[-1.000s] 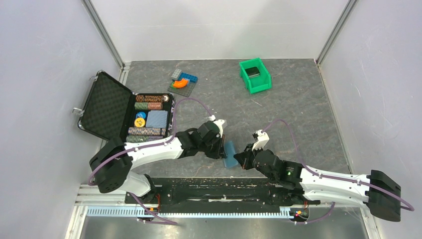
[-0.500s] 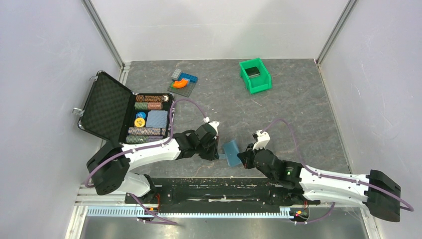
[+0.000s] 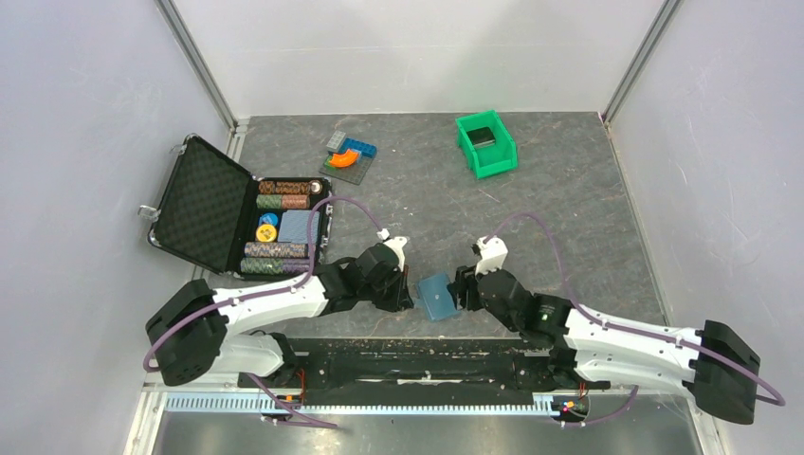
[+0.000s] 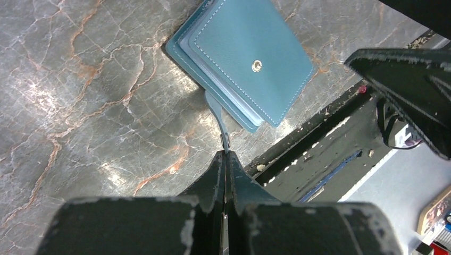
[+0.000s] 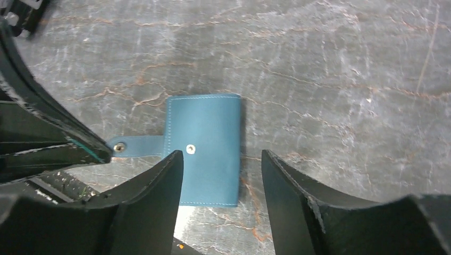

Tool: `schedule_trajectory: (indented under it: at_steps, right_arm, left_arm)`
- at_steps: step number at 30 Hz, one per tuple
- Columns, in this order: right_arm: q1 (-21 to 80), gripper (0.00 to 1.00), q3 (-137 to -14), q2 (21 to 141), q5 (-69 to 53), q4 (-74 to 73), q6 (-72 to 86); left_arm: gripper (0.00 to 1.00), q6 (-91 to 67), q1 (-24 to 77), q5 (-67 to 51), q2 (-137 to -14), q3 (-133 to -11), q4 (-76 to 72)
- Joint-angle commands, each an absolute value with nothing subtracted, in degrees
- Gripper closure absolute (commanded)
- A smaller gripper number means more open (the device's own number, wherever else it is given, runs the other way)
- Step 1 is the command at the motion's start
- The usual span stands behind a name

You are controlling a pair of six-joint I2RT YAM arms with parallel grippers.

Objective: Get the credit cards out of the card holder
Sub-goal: Open the card holder at the center of the board.

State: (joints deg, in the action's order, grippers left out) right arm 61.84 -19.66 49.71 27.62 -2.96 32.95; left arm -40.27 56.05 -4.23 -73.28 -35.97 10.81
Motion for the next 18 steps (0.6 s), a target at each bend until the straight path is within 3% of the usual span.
schedule_trajectory:
  at_steps: [1, 5, 18]
  right_arm:
    - [61.79, 0.37, -24.57, 53.34, 23.34, -2.79, 28.30]
    - [62.35, 0.19, -26.26, 58.75, 21.88, -1.76, 29.05]
    - [67.09, 0.02, -30.69, 70.18, 25.83, -3.07, 32.15]
  left_arm:
    - [0.98, -42.58, 56.02, -4.72, -71.50, -35.64, 6.82]
    - [0.98, -43.32, 56.05, -5.23, -70.49, -33.85, 4.30]
    - [0.98, -43.59, 56.03, -5.33, -67.34, -31.55, 3.05]
